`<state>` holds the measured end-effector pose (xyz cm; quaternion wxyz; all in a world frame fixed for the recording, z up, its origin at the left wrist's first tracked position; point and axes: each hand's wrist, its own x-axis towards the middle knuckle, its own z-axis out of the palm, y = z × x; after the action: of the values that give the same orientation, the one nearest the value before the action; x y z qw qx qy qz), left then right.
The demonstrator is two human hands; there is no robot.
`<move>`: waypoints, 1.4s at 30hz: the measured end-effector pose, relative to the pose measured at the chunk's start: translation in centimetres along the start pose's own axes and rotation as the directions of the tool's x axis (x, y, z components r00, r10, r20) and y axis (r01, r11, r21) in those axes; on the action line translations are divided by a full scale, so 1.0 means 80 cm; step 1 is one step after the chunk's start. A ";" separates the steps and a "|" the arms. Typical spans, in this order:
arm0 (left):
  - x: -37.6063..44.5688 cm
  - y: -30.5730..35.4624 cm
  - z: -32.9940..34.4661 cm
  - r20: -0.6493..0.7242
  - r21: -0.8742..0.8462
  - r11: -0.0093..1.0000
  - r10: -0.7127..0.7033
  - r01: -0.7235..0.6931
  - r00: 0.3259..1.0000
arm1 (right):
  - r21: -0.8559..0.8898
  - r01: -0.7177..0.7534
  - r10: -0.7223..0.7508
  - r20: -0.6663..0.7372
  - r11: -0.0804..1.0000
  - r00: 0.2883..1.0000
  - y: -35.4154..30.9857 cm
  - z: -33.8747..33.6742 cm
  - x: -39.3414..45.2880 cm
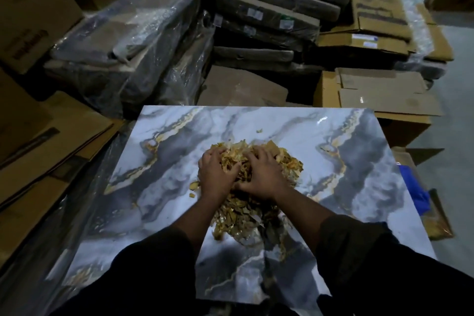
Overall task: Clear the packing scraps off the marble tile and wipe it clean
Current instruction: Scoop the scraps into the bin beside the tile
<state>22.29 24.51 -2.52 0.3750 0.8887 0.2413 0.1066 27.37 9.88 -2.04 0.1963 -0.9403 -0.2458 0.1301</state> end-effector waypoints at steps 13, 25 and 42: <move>-0.011 -0.011 0.017 0.055 -0.110 0.993 -0.044 0.050 0.998 | 0.059 0.085 -0.077 -0.130 0.995 0.988 -0.009 0.045 0.009; 0.006 -0.024 -0.002 0.028 -0.362 0.931 -0.041 0.048 0.999 | 0.040 0.022 -0.016 -0.159 0.999 0.987 -0.040 0.033 0.024; 0.013 0.047 -0.028 0.386 -0.694 0.560 -0.243 0.454 0.890 | 0.625 -0.083 0.406 -0.395 0.776 0.824 -0.110 -0.016 0.012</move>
<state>23.71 24.17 1.75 0.7565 0.5828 0.2964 0.0110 25.00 17.03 2.74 0.5125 -0.8582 -0.0035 -0.0289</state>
